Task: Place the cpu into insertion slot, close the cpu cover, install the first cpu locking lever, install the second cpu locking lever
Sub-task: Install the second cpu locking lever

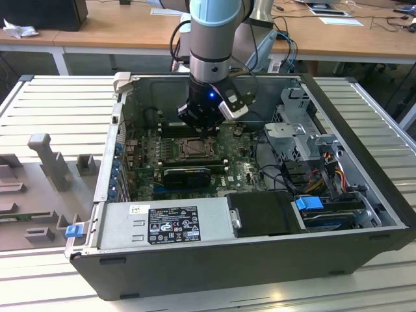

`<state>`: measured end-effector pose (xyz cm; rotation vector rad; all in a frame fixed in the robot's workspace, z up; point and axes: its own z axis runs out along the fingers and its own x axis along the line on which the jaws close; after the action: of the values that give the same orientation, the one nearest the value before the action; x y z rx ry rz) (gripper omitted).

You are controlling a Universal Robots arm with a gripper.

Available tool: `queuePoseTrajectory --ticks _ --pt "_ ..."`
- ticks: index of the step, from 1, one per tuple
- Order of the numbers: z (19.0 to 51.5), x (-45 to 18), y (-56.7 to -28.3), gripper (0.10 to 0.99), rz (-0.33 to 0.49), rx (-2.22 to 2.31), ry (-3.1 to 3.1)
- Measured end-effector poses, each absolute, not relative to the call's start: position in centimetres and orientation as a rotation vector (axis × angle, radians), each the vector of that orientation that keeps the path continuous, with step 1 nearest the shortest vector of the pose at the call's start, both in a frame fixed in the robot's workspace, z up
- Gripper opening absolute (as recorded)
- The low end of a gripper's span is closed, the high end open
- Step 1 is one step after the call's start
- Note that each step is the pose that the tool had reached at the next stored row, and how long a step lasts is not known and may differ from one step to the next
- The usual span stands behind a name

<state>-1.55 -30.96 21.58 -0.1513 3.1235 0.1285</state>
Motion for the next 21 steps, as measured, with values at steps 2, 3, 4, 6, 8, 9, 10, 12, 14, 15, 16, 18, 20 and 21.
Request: queuePoseTrajectory --ticks 2,3,4,6,8,9,10,12,14,15,16,18,20,21 --pt "21.5 -1.5 -31.3 0.106 0.129 -0.151 3.123" --pt "21.5 -1.5 -31.4 0.106 0.129 -0.151 3.123" --pt "21.6 -1.6 -31.4 0.106 0.128 -0.151 3.124" --pt "21.9 -1.5 -31.4 0.106 0.128 -0.151 3.124" --pt "22.0 -1.5 -31.4 0.106 0.129 -0.151 3.123" --pt "22.0 -1.5 -31.4 0.106 0.129 -0.152 3.123" --pt "22.0 -1.5 -31.6 0.106 0.128 -0.151 3.123" --pt "22.0 -1.5 -31.8 0.106 0.128 -0.151 3.123" --pt "22.0 -1.5 -32.1 0.106 0.128 -0.151 3.123" --pt "22.0 -1.5 -32.3 0.106 0.129 -0.151 3.123" --pt "22.0 -1.5 -32.4 0.106 0.129 -0.151 3.123" --pt "22.0 -1.5 -32.6 0.106 0.128 -0.151 3.123" --pt "22.1 -1.6 -32.7 0.106 0.128 -0.151 3.124" --pt "22.2 -1.5 -32.8 0.106 0.128 -0.151 3.123"
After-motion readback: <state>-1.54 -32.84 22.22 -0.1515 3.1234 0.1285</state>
